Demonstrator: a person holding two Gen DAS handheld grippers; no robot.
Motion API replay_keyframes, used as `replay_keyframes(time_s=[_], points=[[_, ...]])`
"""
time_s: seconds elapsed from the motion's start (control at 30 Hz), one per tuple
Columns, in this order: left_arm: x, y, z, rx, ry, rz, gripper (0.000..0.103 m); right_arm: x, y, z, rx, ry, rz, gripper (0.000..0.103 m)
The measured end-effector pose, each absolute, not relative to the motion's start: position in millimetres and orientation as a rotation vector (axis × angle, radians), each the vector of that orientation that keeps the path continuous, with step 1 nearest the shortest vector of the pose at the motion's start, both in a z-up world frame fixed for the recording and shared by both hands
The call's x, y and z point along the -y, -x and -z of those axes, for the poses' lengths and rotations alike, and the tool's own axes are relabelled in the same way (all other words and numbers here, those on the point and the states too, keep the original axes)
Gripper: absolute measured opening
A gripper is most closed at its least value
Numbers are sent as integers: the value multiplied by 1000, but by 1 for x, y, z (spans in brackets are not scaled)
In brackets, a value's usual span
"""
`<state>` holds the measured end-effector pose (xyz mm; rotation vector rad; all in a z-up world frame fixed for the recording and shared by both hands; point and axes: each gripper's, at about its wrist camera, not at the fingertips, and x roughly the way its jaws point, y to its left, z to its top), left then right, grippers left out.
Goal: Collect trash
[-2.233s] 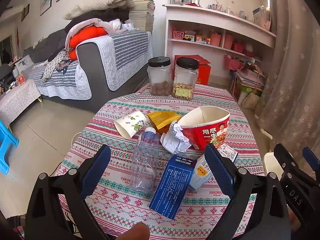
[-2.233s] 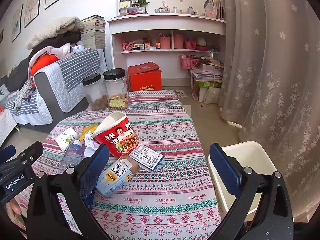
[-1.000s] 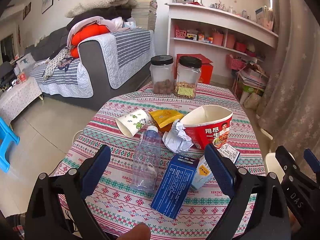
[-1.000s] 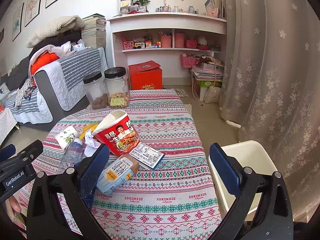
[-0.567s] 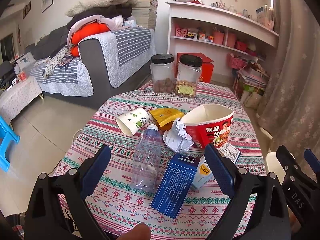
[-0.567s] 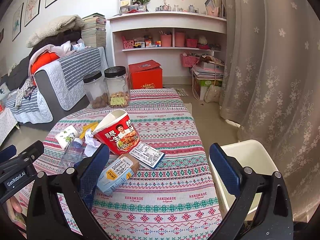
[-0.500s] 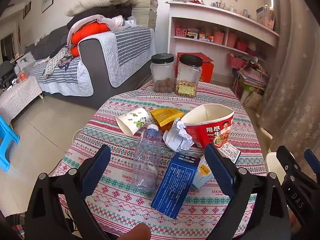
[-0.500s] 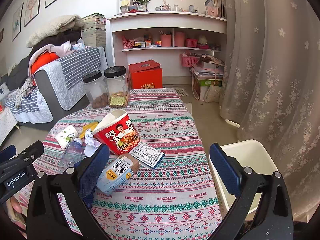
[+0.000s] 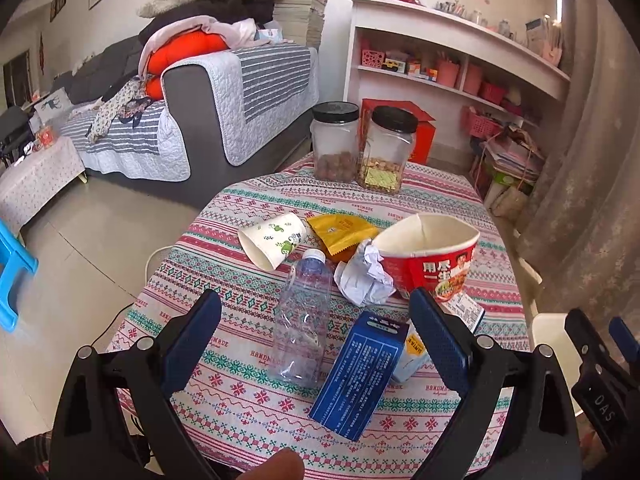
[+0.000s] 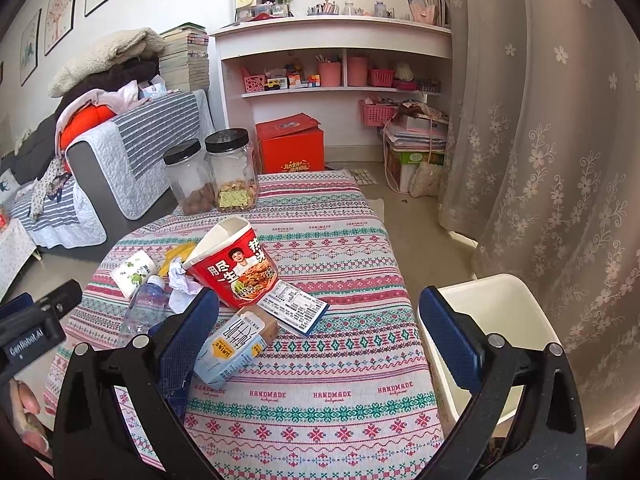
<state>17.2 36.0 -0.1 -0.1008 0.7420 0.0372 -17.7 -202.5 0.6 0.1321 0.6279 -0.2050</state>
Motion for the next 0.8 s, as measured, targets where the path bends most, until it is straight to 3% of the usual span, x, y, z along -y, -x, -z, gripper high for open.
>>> replay_keyframes(time_s=[0.27,0.43,0.57,0.8], points=[[-98,-81,-55,-776,330,71,96,221,-5,-31,-694,-170,145,96],[-108,-127,24,-1079,314,61,96,240,-23,-10,-745,-246,103,96],[-110,-138,100,-1343,423,41,95,247,-38,22,-896,-346,47,96],[-91,-160,124,-1380,405,38,95,242,-44,33,-948,-366,8,96]])
